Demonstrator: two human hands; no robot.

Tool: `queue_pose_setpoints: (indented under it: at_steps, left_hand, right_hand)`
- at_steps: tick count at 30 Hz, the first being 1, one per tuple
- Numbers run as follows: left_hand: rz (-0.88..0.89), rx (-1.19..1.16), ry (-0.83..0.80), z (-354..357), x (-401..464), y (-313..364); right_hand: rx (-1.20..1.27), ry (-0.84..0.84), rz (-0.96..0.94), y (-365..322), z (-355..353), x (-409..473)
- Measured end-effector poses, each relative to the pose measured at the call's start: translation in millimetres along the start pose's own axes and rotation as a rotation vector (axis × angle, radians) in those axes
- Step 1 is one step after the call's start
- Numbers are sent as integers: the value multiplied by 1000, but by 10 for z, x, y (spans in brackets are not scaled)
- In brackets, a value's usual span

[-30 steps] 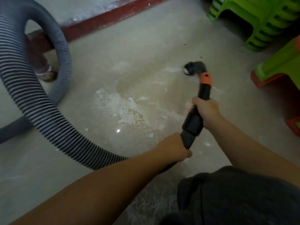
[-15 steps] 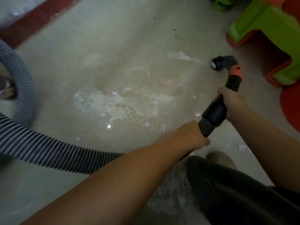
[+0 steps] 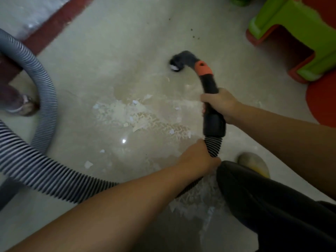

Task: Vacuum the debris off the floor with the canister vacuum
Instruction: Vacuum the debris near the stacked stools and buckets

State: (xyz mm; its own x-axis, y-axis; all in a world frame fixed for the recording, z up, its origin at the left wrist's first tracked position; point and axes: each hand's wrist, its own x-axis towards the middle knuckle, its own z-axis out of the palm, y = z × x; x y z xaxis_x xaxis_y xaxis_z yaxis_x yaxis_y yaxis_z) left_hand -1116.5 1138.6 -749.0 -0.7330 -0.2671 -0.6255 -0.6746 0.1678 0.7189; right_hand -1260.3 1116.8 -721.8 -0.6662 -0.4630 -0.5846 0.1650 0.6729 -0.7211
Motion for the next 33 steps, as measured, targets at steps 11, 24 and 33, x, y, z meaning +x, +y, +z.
queue_pose_setpoints:
  at_steps: [11,24,33]
  left_hand:
    - [-135,-31,34,-333,-642,-576]
    - [-48,54,-15,-182,-1175,-800]
    - [-176,-16,-160,238,-1245,-976]
  right_hand:
    - [119,93,92,-1,792,-443]
    - [194,387,204,539,691,-919]
    - [-147,-49,66,498,1131,-1264]
